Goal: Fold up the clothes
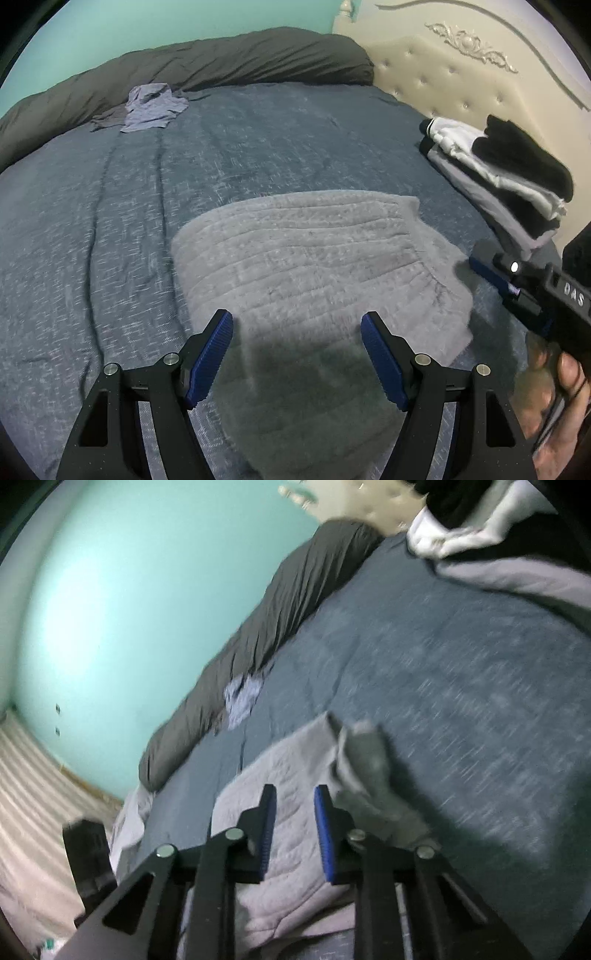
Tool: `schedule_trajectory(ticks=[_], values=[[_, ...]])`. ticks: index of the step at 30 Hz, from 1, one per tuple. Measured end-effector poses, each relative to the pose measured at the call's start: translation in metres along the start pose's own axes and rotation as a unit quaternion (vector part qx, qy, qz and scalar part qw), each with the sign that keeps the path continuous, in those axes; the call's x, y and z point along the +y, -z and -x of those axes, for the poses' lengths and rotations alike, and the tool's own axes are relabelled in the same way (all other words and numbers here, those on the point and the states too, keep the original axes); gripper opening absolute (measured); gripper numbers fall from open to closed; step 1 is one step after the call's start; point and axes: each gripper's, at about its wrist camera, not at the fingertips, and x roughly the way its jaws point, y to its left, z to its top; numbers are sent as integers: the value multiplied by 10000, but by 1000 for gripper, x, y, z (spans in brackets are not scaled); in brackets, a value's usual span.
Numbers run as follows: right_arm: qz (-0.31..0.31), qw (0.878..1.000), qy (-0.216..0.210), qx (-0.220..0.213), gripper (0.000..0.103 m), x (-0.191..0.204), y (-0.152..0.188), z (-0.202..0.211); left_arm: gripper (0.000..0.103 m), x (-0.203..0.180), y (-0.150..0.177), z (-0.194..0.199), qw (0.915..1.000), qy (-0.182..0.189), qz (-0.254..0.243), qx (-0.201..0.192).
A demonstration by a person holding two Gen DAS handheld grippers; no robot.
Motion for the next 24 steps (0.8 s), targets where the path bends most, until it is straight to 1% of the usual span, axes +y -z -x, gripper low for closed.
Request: schedule_trajectory(ticks=[2, 3, 4, 5, 8, 12, 15, 18, 20, 22, 24], values=[[74, 9997, 65, 241, 13, 2, 5, -13, 75, 1, 0, -11, 9999, -27, 24, 125], [61, 9994, 146, 293, 11, -1, 6, -17, 74, 2, 1, -16, 9998, -31, 45, 182], [40, 9992, 217, 328, 9, -5, 7, -20, 74, 3, 2, -21, 9997, -33, 53, 235], [-5, 9991, 280, 329, 4, -9, 7, -22, 74, 3, 4, -26, 9995, -50, 26, 295], [-94, 9985, 458, 281, 0, -20, 8, -25, 74, 3, 10, -41, 9989, -97, -60, 463], [-56, 9981, 564, 225, 0, -23, 8, -24, 74, 3, 4, -34, 9988, -19, -15, 479], [-117, 9984, 532, 157, 0, -23, 9, -23, 74, 3, -12, -19, 9995, 66, 69, 312], [-218, 9988, 444, 41, 0, -26, 8, -17, 74, -1, -33, -18, 9996, 104, 0, 251], [-145, 9986, 515, 31, 0, -27, 6, -14, 74, -5, -46, -29, 9994, 100, -72, 319], [-144, 9985, 531, 59, 0, -31, 6, -15, 74, -7, -53, -40, 9992, 32, -124, 379], [-171, 9986, 503, 75, 0, -34, 6, -15, 74, -6, -59, -56, 9986, -16, -113, 525]])
